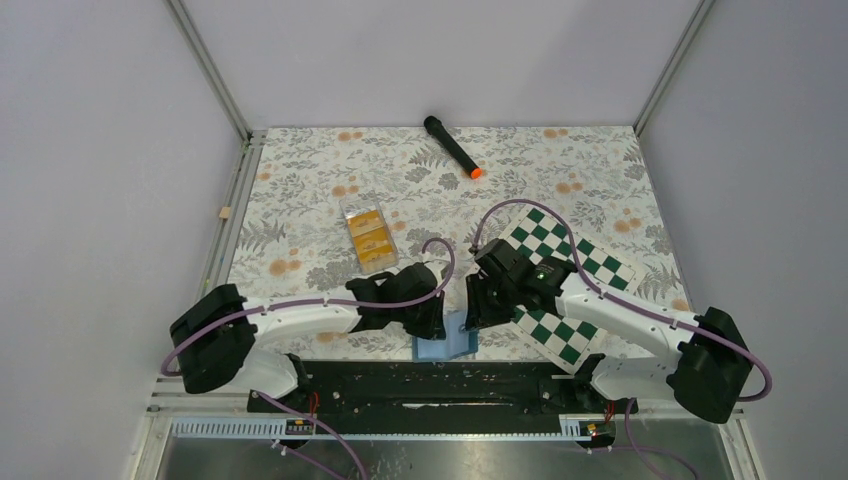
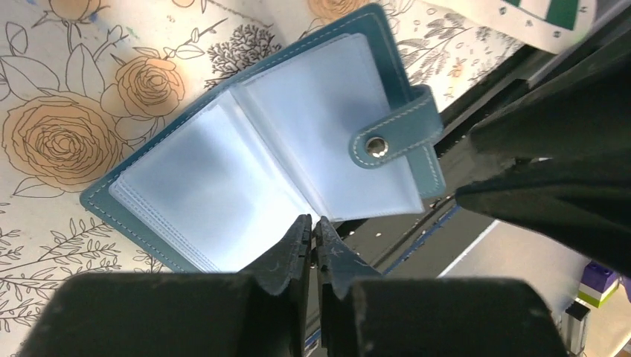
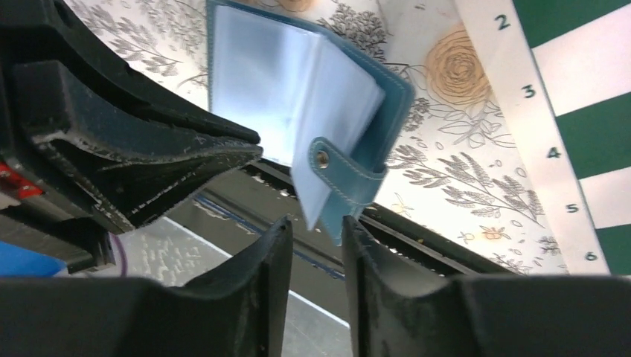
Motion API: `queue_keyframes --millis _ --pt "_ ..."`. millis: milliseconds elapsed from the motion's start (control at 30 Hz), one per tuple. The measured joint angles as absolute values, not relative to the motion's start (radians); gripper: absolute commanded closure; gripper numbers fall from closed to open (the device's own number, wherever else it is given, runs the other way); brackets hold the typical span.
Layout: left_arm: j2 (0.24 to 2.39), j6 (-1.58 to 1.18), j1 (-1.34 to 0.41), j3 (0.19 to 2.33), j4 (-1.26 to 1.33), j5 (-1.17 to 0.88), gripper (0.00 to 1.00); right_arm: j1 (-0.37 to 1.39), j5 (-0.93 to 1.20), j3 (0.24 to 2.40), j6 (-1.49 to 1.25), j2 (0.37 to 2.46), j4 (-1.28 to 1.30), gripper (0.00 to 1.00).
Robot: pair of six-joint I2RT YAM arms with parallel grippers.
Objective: Put the credit cards into the card holder
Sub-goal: Turn over the card slot in the card holder, then move the storage box to the center of the board.
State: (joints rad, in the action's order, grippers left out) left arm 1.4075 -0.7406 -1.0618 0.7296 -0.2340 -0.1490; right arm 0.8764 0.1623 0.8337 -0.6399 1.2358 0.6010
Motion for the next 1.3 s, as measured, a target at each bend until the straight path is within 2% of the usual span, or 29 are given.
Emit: queue_keyframes --millis 200,467,633,1100,1200,1300 --pt "1.372 -0.741 -1.062 0.729 -0.249 -0.149 0.93 0.876 0.233 0.826 -0.662 1.227 0.512 1.00" --pt "1.384 -0.759 -1.062 0.697 -0.239 -0.144 1.00 0.876 0.257 0.775 -0.707 1.399 0.369 1.00" --pt "1.455 -0.775 -1.060 0.653 -0.204 -0.153 1.00 0.876 0.239 0.741 -0.762 1.511 0.355 1.00" --pt "1.452 -0.804 -1.061 0.632 -0.138 -0.150 1.00 0.874 0.214 0.736 -0.857 1.526 0.366 1.00" --pt "1.424 -0.799 -1.061 0.631 -0.167 -0.144 0.96 0.874 0.226 0.720 -0.853 1.514 0.341 1.00" --pt "1.349 -0.792 -1.061 0.631 -0.191 -0.141 0.87 0.874 0.232 0.698 -0.844 1.492 0.316 1.00"
